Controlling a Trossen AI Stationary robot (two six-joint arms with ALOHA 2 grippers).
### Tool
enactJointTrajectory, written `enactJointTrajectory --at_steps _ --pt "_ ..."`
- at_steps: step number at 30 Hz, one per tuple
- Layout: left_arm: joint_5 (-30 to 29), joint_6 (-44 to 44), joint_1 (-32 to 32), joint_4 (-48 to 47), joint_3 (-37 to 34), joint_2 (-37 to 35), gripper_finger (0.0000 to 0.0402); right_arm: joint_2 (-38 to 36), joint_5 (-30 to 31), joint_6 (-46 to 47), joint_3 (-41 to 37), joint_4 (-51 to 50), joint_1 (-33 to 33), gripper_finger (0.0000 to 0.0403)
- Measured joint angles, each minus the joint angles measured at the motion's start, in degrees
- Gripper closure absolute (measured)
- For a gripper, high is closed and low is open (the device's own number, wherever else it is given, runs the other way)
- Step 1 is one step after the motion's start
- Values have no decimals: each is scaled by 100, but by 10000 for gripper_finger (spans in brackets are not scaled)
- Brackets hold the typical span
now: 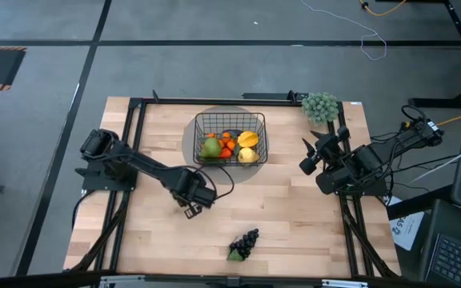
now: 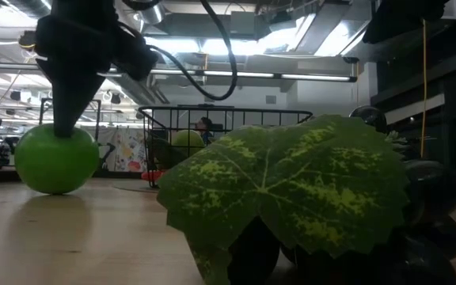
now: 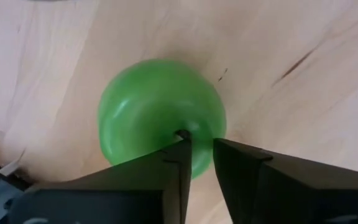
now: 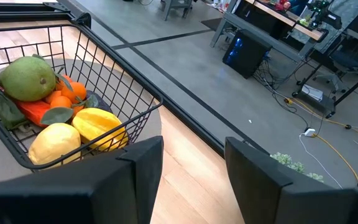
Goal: Build produce basket
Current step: Put the green apple into the wire basket
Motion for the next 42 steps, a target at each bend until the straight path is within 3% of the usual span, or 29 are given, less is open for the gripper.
enactJointTrajectory --at_steps 6,12,21,33,42 --pt "357 346 184 3 2 -4 359 0 0 0 0 0 0 229" --pt "884 680 364 0 4 -4 337 0 0 0 0 0 1 229" --pt "929 733 630 -392 7 -7 301 0 0 0 0 0 1 229" --pt "956 1225 934 -630 9 -11 303 0 0 0 0 0 0 229" --pt "1330 1325 1136 -899 9 -12 303 0 0 0 0 0 0 229"
